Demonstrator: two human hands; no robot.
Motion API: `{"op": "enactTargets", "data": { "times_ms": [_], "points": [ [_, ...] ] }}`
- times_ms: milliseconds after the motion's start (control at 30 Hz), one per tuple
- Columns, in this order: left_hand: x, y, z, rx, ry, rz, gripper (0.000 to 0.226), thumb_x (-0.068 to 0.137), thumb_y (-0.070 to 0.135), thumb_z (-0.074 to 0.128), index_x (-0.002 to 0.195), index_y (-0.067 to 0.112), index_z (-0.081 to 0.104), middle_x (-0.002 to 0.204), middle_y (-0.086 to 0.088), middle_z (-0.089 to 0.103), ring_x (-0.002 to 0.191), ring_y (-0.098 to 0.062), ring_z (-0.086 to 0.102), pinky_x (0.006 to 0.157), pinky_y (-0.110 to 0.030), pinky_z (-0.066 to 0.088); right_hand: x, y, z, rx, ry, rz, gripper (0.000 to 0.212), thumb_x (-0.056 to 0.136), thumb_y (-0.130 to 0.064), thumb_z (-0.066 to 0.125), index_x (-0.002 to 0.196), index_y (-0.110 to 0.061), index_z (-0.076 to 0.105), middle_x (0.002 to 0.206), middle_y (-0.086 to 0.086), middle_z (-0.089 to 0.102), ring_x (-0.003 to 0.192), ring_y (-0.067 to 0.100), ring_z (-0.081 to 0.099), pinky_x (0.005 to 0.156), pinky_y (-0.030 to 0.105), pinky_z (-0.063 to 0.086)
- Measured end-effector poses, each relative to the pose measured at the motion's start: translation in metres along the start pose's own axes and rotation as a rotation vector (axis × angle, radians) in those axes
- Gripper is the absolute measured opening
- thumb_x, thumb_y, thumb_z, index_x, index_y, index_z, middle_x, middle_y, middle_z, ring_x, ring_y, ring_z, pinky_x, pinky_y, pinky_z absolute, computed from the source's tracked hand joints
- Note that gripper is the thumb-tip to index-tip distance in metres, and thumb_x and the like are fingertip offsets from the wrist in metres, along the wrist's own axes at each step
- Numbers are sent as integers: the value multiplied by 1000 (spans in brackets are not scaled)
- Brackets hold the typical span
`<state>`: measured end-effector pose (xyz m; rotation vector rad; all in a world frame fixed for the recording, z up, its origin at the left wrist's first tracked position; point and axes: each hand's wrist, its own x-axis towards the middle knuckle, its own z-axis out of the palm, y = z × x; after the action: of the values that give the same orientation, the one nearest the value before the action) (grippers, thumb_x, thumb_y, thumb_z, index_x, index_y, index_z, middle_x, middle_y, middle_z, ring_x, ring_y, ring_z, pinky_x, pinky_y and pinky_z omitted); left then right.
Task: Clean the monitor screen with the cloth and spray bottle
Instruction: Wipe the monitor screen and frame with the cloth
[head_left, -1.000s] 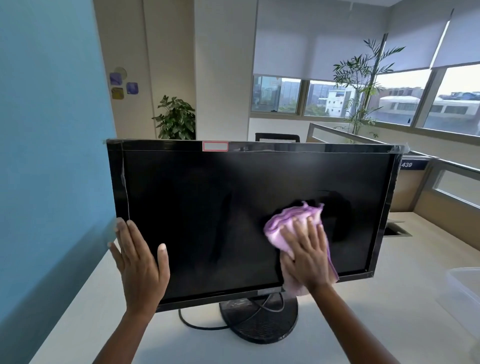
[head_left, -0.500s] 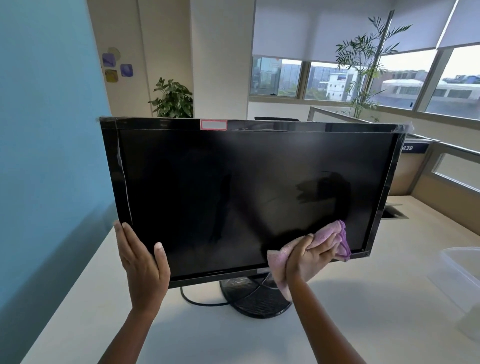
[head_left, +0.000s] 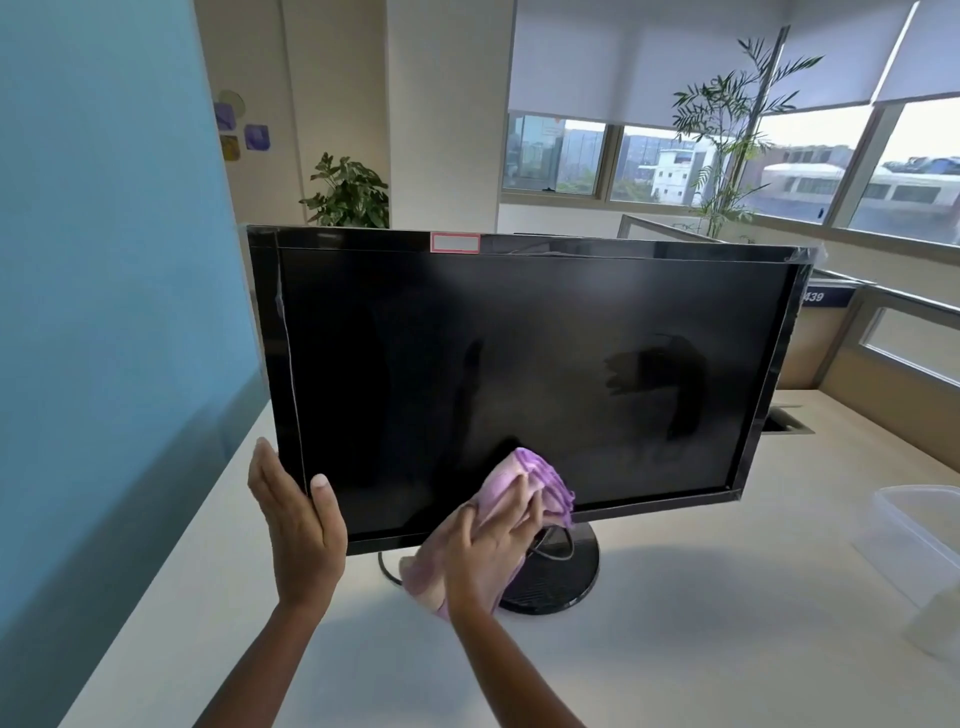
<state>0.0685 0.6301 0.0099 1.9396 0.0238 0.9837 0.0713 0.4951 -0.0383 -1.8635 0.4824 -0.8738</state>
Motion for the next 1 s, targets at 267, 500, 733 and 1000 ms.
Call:
{"op": "enactTargets", "data": {
  "times_ms": [267,500,733,1000],
  "points": [
    [-2,-4,-15,-101,-45,-64,67,87,41,19,144,6,17,149,-17,28,137,-30,29,105,-29,24,-66,-36,29,51,-122,-127,65,80,-20,53,135,-22,20,142,21,32,132,29,27,99,39,42],
    [-6,-3,-23,-74,-106,-25,91,79,74,6,143,11,23,151,-12,27,137,-13,22,108,-25,20,-87,-42,41,27,-168,-201,62,81,-25,49,136,-26,21,144,11,25,131,26,25,98,43,46],
    [-3,-2,-21,-89,-131,-62,73,84,53,11,145,12,14,154,-7,19,137,-5,13,113,-25,13,-30,-24,1,51,-126,29,65,86,-8,56,143,-13,24,151,15,12,135,31,21,98,39,36],
    [-3,-3,-22,-85,-171,-70,72,82,55,10,145,20,7,154,4,12,138,-3,8,114,-25,12,41,2,-32,60,94,134,65,86,-34,35,146,-21,14,155,10,6,138,32,17,104,48,33]
  ]
}}
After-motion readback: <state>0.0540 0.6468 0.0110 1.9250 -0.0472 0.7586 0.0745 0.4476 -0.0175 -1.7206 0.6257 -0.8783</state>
